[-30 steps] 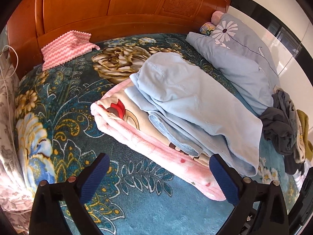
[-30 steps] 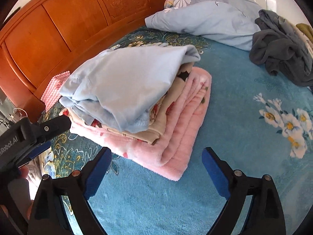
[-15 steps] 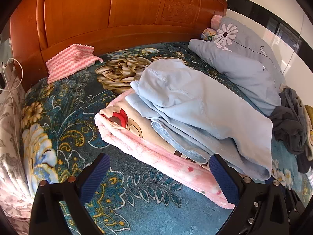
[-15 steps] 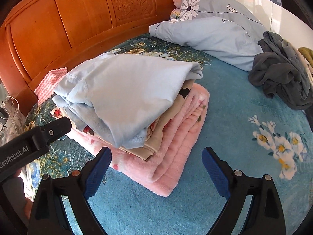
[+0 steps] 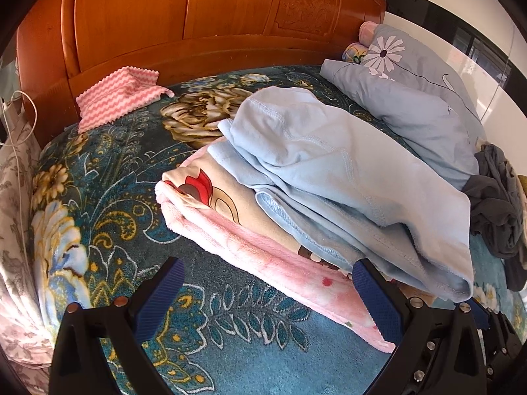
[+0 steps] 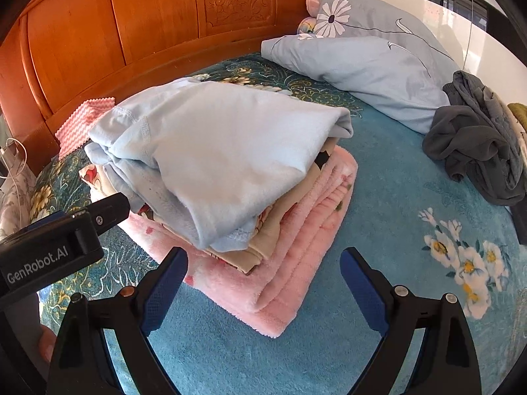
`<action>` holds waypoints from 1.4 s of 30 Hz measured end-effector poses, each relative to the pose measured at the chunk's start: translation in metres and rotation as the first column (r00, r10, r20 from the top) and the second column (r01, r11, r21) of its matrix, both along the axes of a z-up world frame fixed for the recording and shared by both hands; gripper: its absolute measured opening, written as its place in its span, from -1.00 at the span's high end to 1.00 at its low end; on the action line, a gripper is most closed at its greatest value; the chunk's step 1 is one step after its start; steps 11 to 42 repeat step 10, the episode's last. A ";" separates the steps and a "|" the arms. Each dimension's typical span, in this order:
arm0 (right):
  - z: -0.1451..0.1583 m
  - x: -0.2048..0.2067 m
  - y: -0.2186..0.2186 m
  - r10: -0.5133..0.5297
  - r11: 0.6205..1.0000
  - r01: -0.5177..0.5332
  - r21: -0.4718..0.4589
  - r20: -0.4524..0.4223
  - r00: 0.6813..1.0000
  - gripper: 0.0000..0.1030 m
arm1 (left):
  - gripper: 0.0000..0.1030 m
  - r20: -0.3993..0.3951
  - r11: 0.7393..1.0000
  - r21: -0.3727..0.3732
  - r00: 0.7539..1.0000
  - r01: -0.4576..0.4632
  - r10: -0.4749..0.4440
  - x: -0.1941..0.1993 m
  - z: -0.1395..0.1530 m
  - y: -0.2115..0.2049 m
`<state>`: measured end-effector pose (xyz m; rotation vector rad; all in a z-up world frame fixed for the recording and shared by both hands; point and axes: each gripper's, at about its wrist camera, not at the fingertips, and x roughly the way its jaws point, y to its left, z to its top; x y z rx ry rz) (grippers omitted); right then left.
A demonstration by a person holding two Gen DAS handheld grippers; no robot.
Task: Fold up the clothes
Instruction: 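Open both grippers and withdraw them from the stacked shirt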
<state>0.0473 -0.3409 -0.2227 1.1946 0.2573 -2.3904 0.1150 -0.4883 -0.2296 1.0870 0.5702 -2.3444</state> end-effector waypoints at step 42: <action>0.000 -0.001 0.001 -0.016 1.000 0.016 0.019 -0.016 1.000 -0.83 | -1.00 -0.038 1.000 0.007 0.999 -0.018 0.018 0.003 -0.005 0.005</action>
